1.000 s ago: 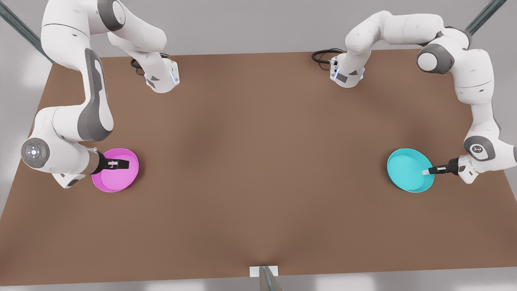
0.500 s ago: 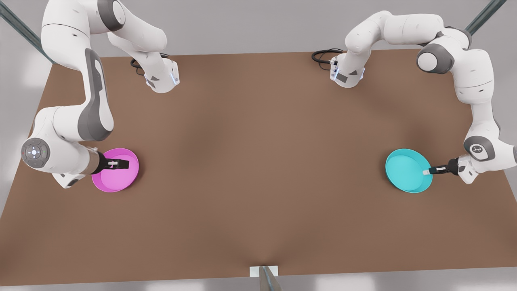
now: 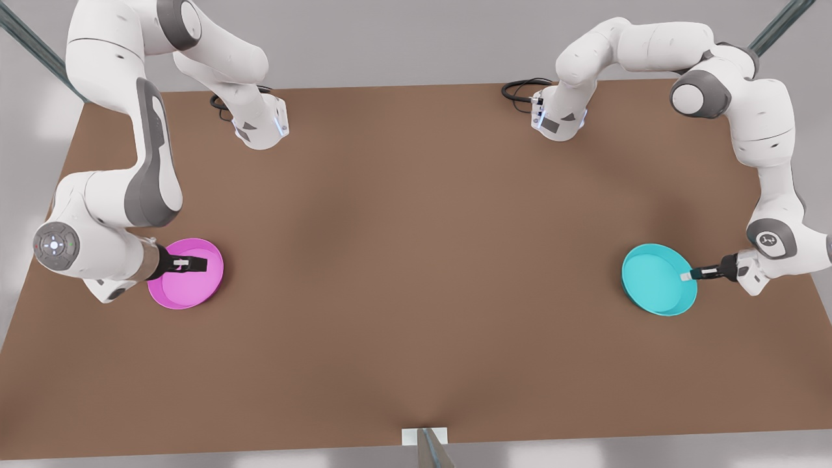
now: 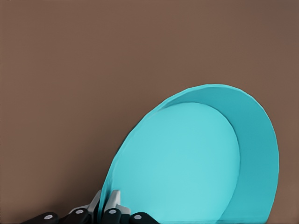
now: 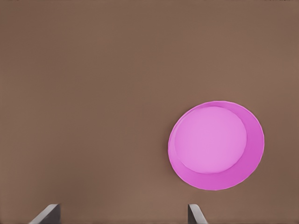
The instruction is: Flip the blue plate over with the left arm, and stack the pink plate on top of the blue plate with the right arm
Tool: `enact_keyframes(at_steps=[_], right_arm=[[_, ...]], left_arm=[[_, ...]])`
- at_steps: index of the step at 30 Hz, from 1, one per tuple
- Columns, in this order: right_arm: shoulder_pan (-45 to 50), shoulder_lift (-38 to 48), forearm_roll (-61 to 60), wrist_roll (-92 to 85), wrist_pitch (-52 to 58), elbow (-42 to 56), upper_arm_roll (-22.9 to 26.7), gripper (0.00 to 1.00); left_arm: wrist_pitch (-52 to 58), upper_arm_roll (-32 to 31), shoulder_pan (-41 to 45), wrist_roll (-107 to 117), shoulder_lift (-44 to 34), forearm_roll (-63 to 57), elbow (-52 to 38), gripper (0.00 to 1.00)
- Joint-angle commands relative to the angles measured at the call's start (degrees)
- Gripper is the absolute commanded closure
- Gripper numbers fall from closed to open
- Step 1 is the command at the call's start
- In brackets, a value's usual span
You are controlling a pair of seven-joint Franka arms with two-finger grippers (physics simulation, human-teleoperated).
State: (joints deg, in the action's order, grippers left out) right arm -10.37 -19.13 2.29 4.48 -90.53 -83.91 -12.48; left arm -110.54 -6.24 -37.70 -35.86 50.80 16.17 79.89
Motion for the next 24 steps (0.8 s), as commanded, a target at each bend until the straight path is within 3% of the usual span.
enact_keyframes(at_steps=[1,16,24], right_arm=[[0.0,-0.03,0.0,0.0,0.0,0.06,0.0,0.0],[0.0,-0.02,0.0,0.0,0.0,0.06,0.0,0.0],[-0.09,0.06,0.0,0.0,0.0,0.06,0.0,0.0]], left_arm=[[-0.03,0.0,0.0,0.0,0.0,0.0,0.0,0.77],[4.46,0.09,0.44,0.7,-0.88,0.0,-0.26,0.79],[4.46,0.44,5.8,2.99,-2.99,0.18,-0.26,0.79]])
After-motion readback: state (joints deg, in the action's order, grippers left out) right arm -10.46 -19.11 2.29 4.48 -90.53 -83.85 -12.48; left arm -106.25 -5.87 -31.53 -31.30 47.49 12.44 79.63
